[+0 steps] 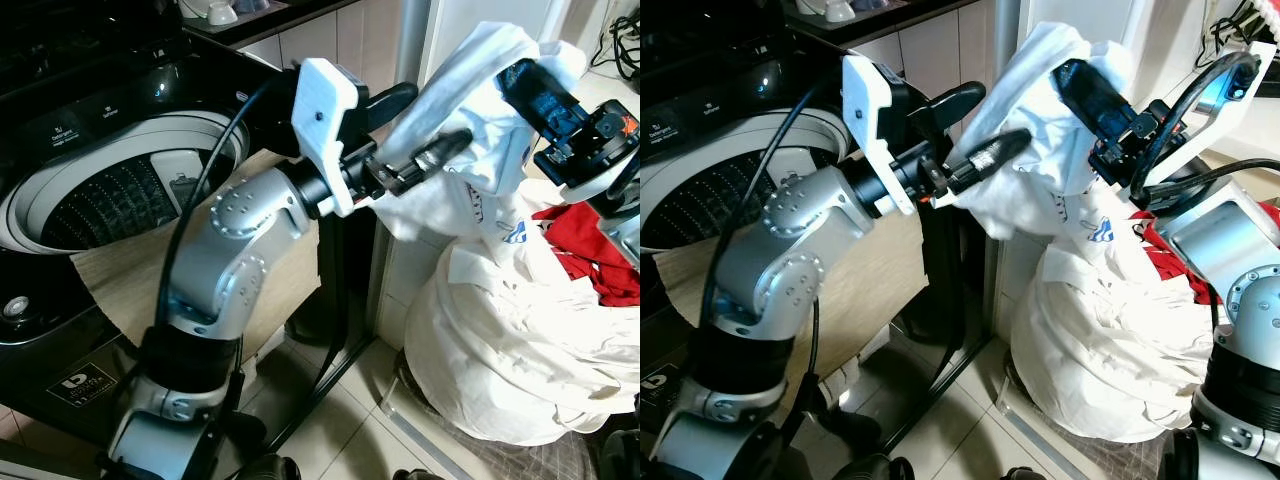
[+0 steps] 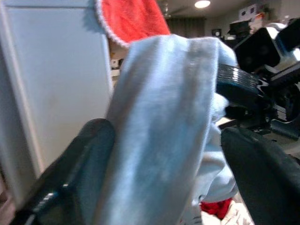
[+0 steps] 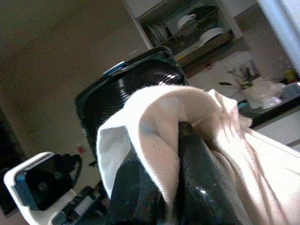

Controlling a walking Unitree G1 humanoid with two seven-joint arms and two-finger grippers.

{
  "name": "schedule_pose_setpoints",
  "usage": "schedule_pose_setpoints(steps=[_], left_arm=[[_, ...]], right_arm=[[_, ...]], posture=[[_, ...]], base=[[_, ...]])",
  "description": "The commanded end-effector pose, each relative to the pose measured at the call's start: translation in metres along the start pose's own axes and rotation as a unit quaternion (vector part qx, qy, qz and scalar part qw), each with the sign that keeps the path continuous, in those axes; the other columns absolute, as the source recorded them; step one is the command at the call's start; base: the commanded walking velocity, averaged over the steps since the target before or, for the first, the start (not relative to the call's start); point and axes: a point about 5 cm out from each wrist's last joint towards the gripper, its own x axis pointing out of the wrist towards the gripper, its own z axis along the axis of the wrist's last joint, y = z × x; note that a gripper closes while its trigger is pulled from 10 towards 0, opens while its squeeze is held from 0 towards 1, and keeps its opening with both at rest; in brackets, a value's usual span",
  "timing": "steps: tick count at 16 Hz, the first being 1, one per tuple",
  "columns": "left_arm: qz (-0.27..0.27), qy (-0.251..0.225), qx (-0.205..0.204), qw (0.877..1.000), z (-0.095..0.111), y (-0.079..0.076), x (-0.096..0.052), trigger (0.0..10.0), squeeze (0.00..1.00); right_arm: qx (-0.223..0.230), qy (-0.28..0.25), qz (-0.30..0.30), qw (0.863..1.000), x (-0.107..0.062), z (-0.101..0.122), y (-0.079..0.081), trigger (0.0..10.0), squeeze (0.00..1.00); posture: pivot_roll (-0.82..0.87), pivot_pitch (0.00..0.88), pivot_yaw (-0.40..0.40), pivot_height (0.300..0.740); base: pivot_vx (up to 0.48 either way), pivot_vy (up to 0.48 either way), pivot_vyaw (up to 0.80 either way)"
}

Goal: Clothes washing

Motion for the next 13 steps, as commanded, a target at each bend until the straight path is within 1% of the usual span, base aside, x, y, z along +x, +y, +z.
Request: schedule_pose_setpoints(steps=[1,2,3,5,6,7,8,13], left_arm=[[-0.019,-0.011,-0.011,1.000,-0.001,-0.007,0.002,10.0,0.11],[-0.029,-0.017,-0.020,0.999,-0.001,-0.011,0.003,10.0,0.00],[-0.039,-0.016,-0.026,0.999,-0.005,-0.016,0.005,10.0,0.00],[-0.025,-0.005,-0.015,1.000,-0.014,-0.018,0.010,10.0,0.00],[-0.013,-0.013,-0.024,1.000,-0.015,-0.016,0.011,3.3,0.00],[-0.011,-0.014,-0.026,1.000,-0.015,-0.016,0.011,3.3,0.00],[-0.013,-0.021,-0.031,0.999,-0.013,-0.014,0.010,0.0,0.00],[0.000,-0.055,-0.041,0.998,-0.007,-0.008,0.008,0.0,0.00]], right_arm=[[0.000,0.008,0.028,1.000,0.006,-0.002,0.014,0.0,0.00],[0.003,0.010,0.030,1.000,0.007,-0.004,0.015,0.0,0.00],[0.011,0.011,0.034,0.999,0.008,-0.005,0.018,0.0,0.00],[0.022,0.014,0.039,0.999,0.009,-0.007,0.023,0.0,0.00],[0.022,0.019,0.037,0.999,0.009,-0.008,0.025,0.0,0.00],[0.022,0.019,0.036,0.999,0.009,-0.008,0.025,0.0,0.00],[0.022,0.022,0.032,0.999,0.009,-0.009,0.025,0.0,0.00],[0.025,0.032,0.025,0.999,0.010,-0.013,0.025,0.0,0.00]], posture=[[-0.12,0.000,0.063,0.740],[-0.12,0.000,0.063,0.740],[-0.12,0.000,0.062,0.740],[-0.12,0.000,0.062,0.740],[-0.12,0.000,0.064,0.740],[-0.12,0.000,0.064,0.740],[-0.12,0.000,0.065,0.740],[-0.12,0.000,0.063,0.740]], base=[[0.000,0.000,0.00],[0.000,0.000,0.00],[0.000,0.000,0.00],[0.000,0.000,0.00],[0.000,0.000,0.00],[0.000,0.000,0.00],[0.000,0.000,0.00],[0.000,0.000,0.00]])
